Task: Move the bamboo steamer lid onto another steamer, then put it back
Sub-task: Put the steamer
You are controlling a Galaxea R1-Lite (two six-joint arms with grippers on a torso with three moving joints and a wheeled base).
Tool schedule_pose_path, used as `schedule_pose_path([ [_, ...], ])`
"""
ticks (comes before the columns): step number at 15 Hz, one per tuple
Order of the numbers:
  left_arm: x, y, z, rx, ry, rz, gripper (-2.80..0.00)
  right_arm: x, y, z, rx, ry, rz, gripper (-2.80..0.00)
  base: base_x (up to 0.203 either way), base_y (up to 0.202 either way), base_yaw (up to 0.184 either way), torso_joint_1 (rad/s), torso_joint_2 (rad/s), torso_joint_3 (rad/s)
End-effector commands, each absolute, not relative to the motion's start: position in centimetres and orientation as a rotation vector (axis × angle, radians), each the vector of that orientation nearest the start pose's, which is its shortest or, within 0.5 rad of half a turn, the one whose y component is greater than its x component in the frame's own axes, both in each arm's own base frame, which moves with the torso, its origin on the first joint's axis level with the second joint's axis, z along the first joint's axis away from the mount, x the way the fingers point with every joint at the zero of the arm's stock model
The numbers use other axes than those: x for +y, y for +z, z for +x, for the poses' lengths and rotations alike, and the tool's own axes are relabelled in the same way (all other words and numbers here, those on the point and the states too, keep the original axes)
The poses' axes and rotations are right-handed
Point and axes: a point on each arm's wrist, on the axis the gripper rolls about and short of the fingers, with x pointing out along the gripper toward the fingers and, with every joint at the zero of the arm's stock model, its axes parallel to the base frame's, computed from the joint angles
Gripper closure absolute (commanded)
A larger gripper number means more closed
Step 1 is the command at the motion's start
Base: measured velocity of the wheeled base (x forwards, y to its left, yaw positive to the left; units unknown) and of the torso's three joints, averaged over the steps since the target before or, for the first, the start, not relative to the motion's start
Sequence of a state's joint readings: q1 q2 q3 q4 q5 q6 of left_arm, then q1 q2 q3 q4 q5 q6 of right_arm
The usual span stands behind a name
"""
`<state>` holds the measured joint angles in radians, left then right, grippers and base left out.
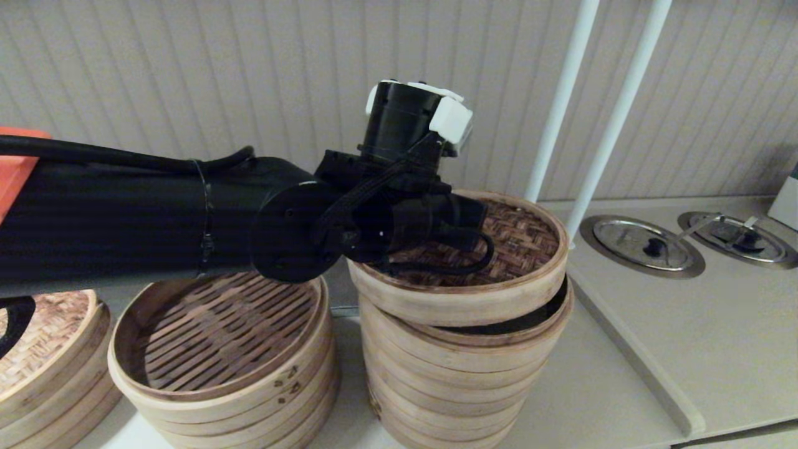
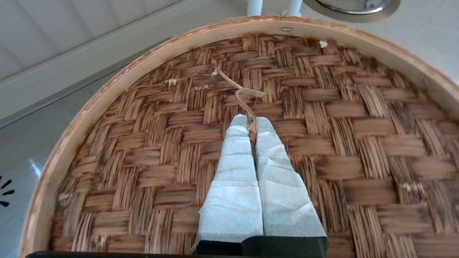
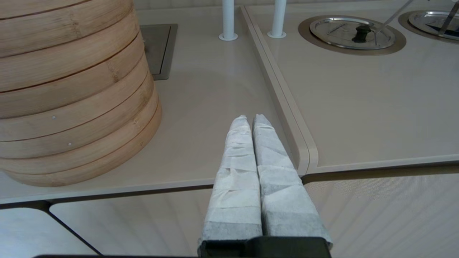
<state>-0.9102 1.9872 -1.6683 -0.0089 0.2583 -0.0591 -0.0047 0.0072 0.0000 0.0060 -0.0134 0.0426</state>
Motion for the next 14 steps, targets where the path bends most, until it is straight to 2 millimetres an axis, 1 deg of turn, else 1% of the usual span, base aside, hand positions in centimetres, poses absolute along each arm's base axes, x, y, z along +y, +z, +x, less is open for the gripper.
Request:
schedule_pose_path([
  [1, -32.0, 26.0, 24.9, 0.280, -0.630, 0.125, 0.00, 0.0, 7.4, -2.2, 0.016, -0.019, 0.043, 0.00, 0.000, 0.000, 0.000, 0.000, 0.00, 0.000],
  [4, -32.4, 26.4, 24.5, 0.255, -0.626, 0.119, 0.00, 0.0, 7.4, -2.2, 0.016, -0.019, 0.043, 0.00, 0.000, 0.000, 0.000, 0.000, 0.00, 0.000],
  [10, -32.2, 27.1, 24.3, 0.235, -0.596, 0.115, 0.00, 0.0, 7.4, -2.2, 0.017, -0.018, 0.043, 0.00, 0.000, 0.000, 0.000, 0.000, 0.00, 0.000],
  [14, -32.4, 26.9, 23.9, 0.238, -0.602, 0.122, 0.00, 0.0, 7.4, -2.2, 0.016, -0.019, 0.043, 0.00, 0.000, 0.000, 0.000, 0.000, 0.00, 0.000],
])
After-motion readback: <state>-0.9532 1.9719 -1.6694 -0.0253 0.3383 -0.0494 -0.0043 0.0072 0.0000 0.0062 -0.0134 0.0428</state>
